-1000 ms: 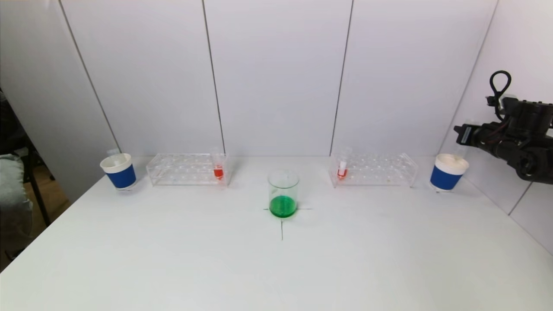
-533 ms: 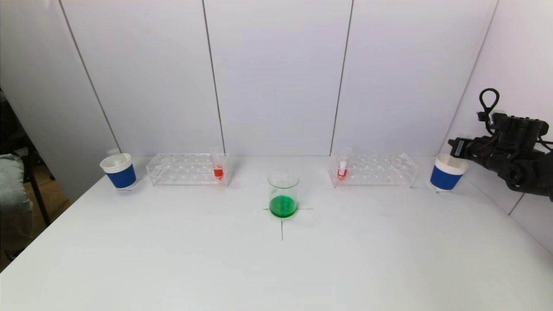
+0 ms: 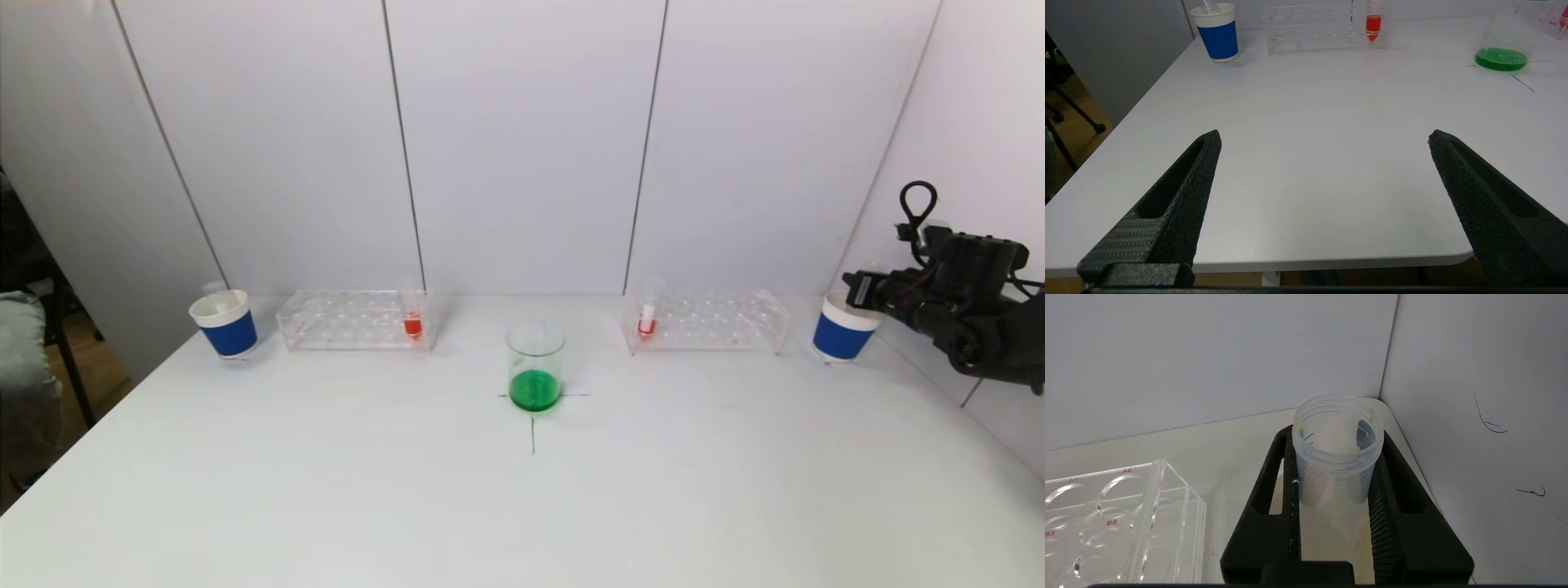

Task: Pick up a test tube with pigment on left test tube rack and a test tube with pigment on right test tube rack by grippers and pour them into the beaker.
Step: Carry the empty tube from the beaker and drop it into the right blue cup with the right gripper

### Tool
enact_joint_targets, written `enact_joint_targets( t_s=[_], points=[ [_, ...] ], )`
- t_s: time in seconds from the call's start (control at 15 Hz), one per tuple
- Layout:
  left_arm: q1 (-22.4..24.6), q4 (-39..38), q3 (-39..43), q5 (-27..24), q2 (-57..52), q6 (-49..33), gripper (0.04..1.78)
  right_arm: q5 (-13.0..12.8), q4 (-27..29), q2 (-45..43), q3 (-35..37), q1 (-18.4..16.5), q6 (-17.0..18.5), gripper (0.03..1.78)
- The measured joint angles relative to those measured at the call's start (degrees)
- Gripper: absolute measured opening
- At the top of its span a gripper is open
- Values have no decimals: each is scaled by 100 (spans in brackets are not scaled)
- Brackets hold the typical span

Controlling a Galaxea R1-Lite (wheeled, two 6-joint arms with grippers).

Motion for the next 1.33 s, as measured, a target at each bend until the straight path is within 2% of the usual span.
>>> enact_joint_targets(
  t_s=[0.6,0.8,0.93,1.2,1.33],
  points=[
    [0,0,0,0,0,0,177,2,-57,-41,129,-5,2,53],
    [0,0,0,0,0,0,177,2,-74,-60,138,-6,-13,61],
    [0,0,0,0,0,0,177,0,-83,-73,138,-9,-17,79],
    [0,0,0,2,0,-7,177,0,-83,-105,157,-9,-15,140],
    [0,0,0,0,0,0,177,2,-83,-126,182,-6,-17,162]
  ],
)
